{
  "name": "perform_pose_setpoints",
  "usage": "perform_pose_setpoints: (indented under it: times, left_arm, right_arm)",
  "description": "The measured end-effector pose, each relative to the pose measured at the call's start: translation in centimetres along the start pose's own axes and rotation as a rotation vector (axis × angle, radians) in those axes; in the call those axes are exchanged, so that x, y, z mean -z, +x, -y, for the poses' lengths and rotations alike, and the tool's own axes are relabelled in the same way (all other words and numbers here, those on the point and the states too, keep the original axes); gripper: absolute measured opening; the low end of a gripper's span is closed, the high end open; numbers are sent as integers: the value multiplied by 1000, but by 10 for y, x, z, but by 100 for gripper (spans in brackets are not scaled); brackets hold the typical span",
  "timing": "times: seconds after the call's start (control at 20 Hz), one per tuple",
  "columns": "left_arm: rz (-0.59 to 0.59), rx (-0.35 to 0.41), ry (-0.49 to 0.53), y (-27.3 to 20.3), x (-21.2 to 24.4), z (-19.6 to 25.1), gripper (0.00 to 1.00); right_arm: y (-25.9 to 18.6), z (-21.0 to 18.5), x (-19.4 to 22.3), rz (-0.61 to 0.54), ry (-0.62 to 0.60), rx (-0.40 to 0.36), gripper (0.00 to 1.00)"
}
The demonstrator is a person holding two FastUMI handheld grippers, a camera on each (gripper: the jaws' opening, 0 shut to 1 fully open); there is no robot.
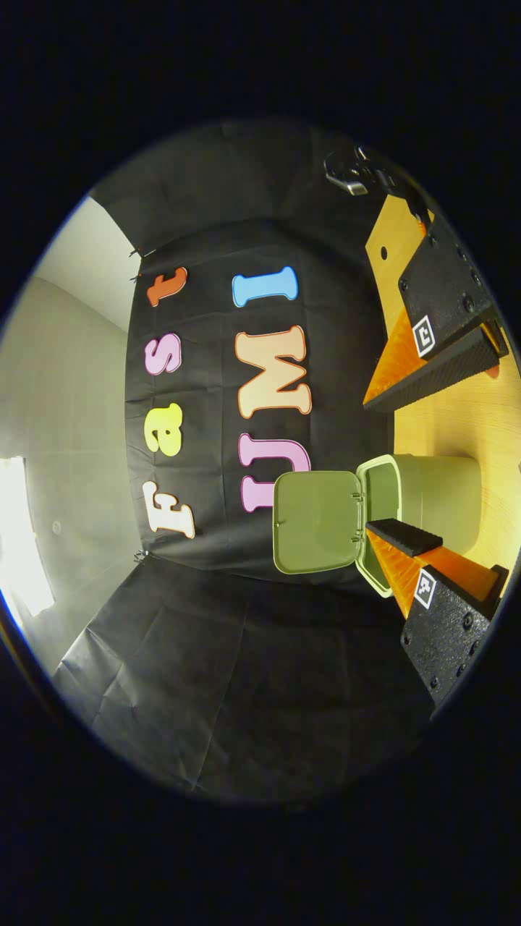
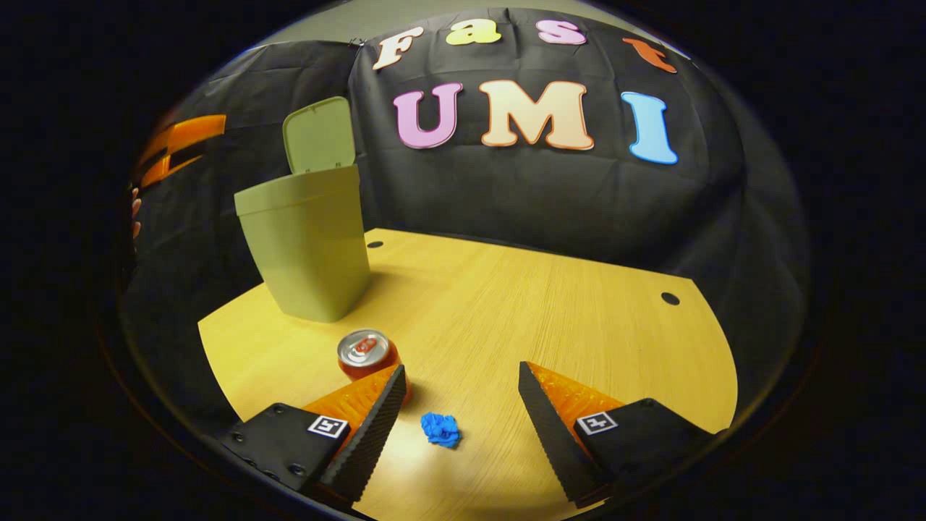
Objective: Press the lid of the desktop garbage bin to open it, pick up the crumpled paper on the desktop and throw it into the bin, then pick up the pop can on the desktop and drop it into the bin, and finally close the garbage bin lid.
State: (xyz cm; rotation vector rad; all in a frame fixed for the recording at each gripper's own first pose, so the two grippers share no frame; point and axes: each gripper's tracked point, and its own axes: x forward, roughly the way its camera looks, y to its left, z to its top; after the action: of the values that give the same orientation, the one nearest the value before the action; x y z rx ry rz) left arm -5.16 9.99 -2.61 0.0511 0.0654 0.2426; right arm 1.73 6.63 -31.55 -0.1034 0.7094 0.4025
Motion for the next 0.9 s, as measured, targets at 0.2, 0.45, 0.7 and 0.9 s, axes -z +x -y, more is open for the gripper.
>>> perform_pose_setpoints:
  times: [0.2, 0.45, 0.7, 0.9]
  left_arm:
    - [-32, -38, -4, -17, 3, 3, 90]
    - [-71, -85, 40, -36, 10, 0, 91]
    - [-95, -25, 19, -17, 24, -3, 90]
    - [-96, 73, -45, 17, 31, -9, 91]
  right_arm:
    - [25, -3, 39, -111, -18, -57, 94]
    - [46, -12, 80, -228, -27, -115, 72]
    - [52, -6, 86, -240, -6, -79, 23]
    - [53, -2, 73, -212, 68, 20, 11]
